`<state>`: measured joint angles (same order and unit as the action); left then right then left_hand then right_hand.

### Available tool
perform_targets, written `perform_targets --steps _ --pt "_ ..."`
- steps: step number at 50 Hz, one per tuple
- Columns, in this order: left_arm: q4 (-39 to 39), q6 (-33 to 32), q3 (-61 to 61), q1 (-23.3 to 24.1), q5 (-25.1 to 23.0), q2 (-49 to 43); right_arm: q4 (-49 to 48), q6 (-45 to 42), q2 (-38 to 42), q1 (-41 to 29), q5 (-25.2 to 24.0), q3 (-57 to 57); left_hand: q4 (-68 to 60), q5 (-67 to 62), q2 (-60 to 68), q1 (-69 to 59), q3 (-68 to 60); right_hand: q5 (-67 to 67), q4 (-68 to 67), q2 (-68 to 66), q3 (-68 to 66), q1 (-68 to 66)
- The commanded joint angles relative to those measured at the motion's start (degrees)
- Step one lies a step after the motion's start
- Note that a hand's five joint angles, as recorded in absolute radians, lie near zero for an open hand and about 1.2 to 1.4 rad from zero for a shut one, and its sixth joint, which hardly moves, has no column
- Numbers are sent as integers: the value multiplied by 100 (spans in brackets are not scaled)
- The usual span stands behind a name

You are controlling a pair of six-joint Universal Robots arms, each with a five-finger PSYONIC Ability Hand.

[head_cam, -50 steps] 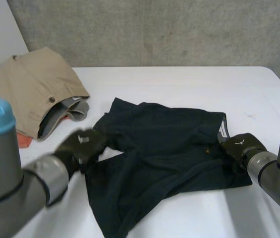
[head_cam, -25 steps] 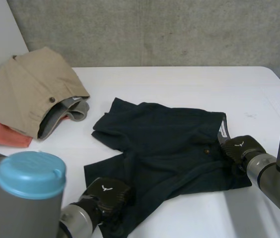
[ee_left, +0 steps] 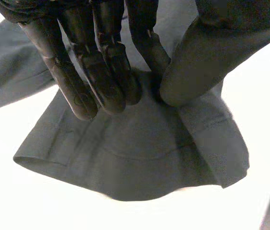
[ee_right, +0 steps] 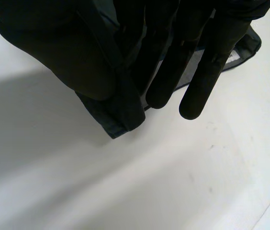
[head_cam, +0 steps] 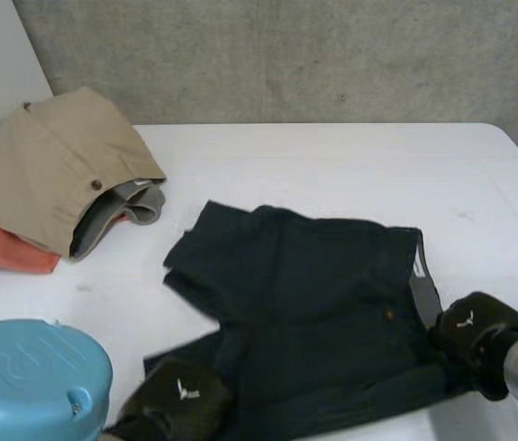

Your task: Fold the laundry.

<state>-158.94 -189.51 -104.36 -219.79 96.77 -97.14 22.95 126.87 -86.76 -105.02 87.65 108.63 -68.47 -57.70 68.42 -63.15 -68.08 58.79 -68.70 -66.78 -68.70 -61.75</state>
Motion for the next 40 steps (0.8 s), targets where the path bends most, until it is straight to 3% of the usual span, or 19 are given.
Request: perform_targets --steps 1,7,12,17,21,27,28,30,31,32,33,36,40 --pt "-223 -60 546 -265 -202 -182 -141 57 27 -36 -134 -245 -1153 -1230 1158 -1685 -1192 1121 -1130 -1322 -1130 -1825" --pt "-1050 -200 1311 -732 -211 -559 -1054 522 430 -71 -240 -543 -1153 -1230 1158 -1685 -1192 1121 -1130 -1322 -1130 -1825" --pt "-1920 -692 1901 -943 -194 -1236 -1881 962 1046 -80 -108 -1044 -1153 -1230 1158 -1685 -1192 1121 -1130 -1322 -1130 -1825" --pt "-2981 -1613 2357 -1373 -220 -1947 -2802 1112 1704 -220 67 -1580 -1153 -1230 1158 -1685 -1192 1121 -1130 -1322 -1130 -1825" --pt "-3843 -2299 2770 -1444 -255 -2640 -3551 1095 2381 -466 252 -2002 -1153 -1230 1158 -1685 -1192 1121 -1130 -1322 -1130 -1825" --pt "-4426 -2907 3421 -1488 -229 -3688 -4456 1042 3059 -607 446 -2398 -1153 -1230 1158 -1685 -1192 1121 -1130 -1322 -1130 -1825" --pt "-4496 -2995 3579 -1479 -237 -3898 -4701 1016 3268 -660 437 -2477 -1055 -1132 1060 -1587 -1095 1121 -1130 -1322 -1130 -1825" --pt "-4532 -3039 3668 -1479 -255 -4023 -4913 1015 3463 -730 489 -2600 1253 1176 -1248 721 1213 1061 -1069 -1262 -1069 -1765" --pt "-4549 -3057 3703 -1479 -264 -4067 -4984 1024 3542 -765 507 -2662 2866 2789 -2861 2334 2826 -539 530 338 530 -166" --pt "-4567 -3048 3773 -1479 -290 -4093 -5054 998 3656 -800 568 -2758 5529 5453 -5525 4998 5490 -4701 4692 4500 4692 3997" --pt "-4584 -3040 3782 -1479 -325 -4094 -5046 998 3683 -810 638 -2776 5847 5770 -5842 5315 5808 -5879 5870 5678 5870 5175" --pt "-4576 -3022 3756 -1401 -509 -3980 -5020 1111 3544 -801 963 -2786 5847 5770 -5842 5315 5808 -5879 5870 5678 5870 5175" --pt "-4541 -2996 3546 -1348 -624 -3560 -4766 1402 2955 -783 1026 -2557 5847 5770 -5842 5315 5808 -5879 5870 5678 5870 5175"
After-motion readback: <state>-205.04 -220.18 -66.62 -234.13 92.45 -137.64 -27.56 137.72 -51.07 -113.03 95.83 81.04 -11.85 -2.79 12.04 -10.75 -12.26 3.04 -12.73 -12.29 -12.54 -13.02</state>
